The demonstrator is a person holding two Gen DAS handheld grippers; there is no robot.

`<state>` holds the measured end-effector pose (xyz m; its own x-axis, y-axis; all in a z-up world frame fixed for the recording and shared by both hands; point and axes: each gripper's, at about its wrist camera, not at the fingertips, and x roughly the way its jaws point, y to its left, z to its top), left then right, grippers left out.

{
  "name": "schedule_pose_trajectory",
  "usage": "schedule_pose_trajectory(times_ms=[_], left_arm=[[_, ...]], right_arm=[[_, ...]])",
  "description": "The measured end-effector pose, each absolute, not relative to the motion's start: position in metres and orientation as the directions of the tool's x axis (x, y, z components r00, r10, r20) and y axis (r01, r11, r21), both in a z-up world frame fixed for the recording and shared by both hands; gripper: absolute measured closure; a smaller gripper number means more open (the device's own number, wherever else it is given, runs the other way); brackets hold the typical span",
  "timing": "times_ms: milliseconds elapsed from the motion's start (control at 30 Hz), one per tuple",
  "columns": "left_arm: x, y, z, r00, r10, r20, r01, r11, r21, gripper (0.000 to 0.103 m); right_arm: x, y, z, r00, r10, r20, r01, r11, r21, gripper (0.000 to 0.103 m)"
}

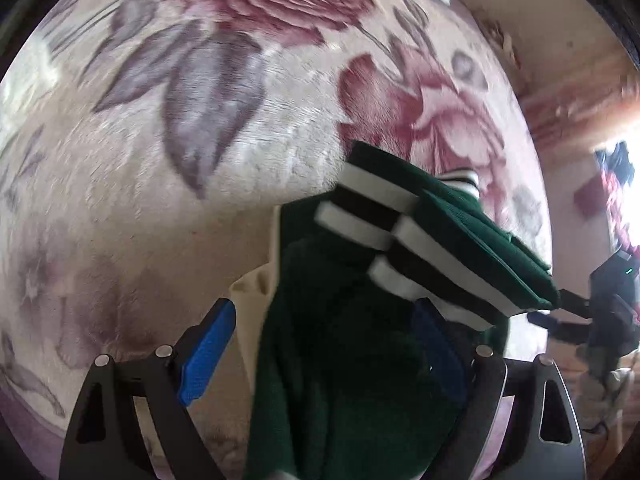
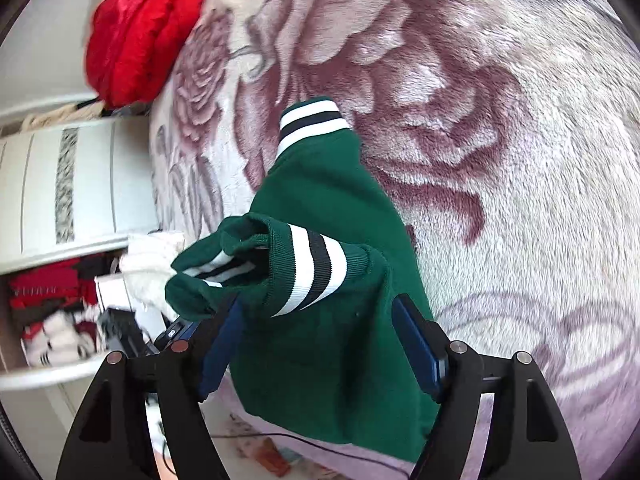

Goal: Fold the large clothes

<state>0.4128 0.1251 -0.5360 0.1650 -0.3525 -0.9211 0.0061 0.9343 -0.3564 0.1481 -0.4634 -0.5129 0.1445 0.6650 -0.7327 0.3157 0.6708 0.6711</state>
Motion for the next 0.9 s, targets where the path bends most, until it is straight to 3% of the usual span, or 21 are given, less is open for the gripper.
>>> schedule_pose_trajectory(times_ms=[67, 200, 267, 367, 467, 600, 733, 900], left_arm=[[0.422, 0.111, -0.547, 0.145, -0.339, -0.929, 0.028, 0.940, -0.339, 0.013], [0.438, 0.105, -0.562, 0.167, -0.245, -0.955, 0.010, 0.969, -0.247, 0.013], [0.442, 0.118, -0.569, 0.150, -0.263, -0.953, -0.065, 0.959, -0.275, 0.013], [0.432, 0.135, -0.560, 0.170, -0.281, -0.944, -0.147, 0.940, -0.306, 0.013], [0.405, 0.149, -0.540, 0.221, -0.257, -0.941, -0.192, 0.934, -0.300, 0.013], [0.357, 0.171, -0.523, 0.261, -0.143, -0.955, -0.272, 0.938, -0.215, 0.013], [0.302, 0.201, -0.532, 0.238, -0.062, -0.969, -0.416, 0.895, -0.159, 0.013], [0.228, 0.229, -0.578, 0.116, 0.043, -0.992, -0.544, 0.839, -0.027, 0.013]], right_arm=[[0.155, -0.462, -0.511, 0.145, 0.641, -0.754, 0.269, 0.707, 0.654, 0.025], [0.168, -0.478, -0.499, 0.264, 0.765, -0.588, 0.236, 0.540, 0.808, 0.025], [0.173, -0.487, -0.501, 0.241, 0.718, -0.653, 0.269, 0.597, 0.756, 0.025], [0.182, -0.477, -0.520, 0.088, 0.602, -0.794, 0.151, 0.779, 0.608, 0.025], [0.187, -0.463, -0.557, -0.068, 0.608, -0.791, 0.059, 0.794, 0.605, 0.025], [0.204, -0.445, -0.617, -0.213, 0.698, -0.683, 0.015, 0.702, 0.712, 0.024], [0.222, -0.429, -0.635, -0.242, 0.763, -0.600, -0.009, 0.616, 0.787, 0.006], [0.220, -0.428, -0.630, -0.180, 0.787, -0.590, -0.011, 0.598, 0.801, 0.008]])
